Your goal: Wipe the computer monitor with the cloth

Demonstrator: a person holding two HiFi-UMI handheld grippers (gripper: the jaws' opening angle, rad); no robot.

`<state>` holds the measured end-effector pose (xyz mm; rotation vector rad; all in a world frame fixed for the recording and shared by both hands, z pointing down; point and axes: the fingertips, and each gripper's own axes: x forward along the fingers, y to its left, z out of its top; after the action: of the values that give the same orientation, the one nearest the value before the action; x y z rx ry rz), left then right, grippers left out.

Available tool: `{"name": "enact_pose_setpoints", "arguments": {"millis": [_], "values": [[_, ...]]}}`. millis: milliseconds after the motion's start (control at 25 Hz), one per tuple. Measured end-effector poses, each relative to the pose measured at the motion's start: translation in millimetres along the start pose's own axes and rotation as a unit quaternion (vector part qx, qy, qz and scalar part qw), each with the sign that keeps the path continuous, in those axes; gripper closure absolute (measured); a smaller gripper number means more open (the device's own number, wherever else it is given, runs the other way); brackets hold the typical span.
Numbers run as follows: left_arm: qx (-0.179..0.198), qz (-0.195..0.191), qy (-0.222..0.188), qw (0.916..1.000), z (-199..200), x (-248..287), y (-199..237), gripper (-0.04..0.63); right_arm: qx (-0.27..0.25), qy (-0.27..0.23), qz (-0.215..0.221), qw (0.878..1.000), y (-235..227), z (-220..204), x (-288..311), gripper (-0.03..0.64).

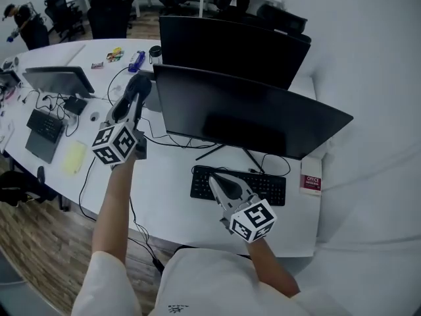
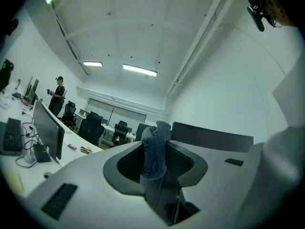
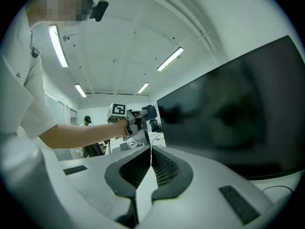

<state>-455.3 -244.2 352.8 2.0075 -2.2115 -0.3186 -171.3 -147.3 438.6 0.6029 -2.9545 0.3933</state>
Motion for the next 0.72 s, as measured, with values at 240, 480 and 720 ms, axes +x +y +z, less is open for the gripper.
{"name": "enact_pose_setpoints", "arguments": {"millis": [240, 480, 720], "values": [[0.034, 0.010, -0.019, 0.9992, 32.3, 23.3, -3.4, 0.462, -0.006, -0.003, -0.001, 1.000, -5.0, 6.6, 12.4, 0.597], [0.047, 0.004, -0.024, 0.9986, 40.5, 34.4, -10.6, 0.462, -0.030, -0.022, 0.001, 0.999, -2.8, 40.0, 39.4, 0.597], [0.094, -0.009, -0.017, 0.9954, 35.8, 35.6, -26.4, 0.462, -0.027, -0.019, 0.013, 0.999, 6.7, 38.2, 45.6, 0.597]]}}
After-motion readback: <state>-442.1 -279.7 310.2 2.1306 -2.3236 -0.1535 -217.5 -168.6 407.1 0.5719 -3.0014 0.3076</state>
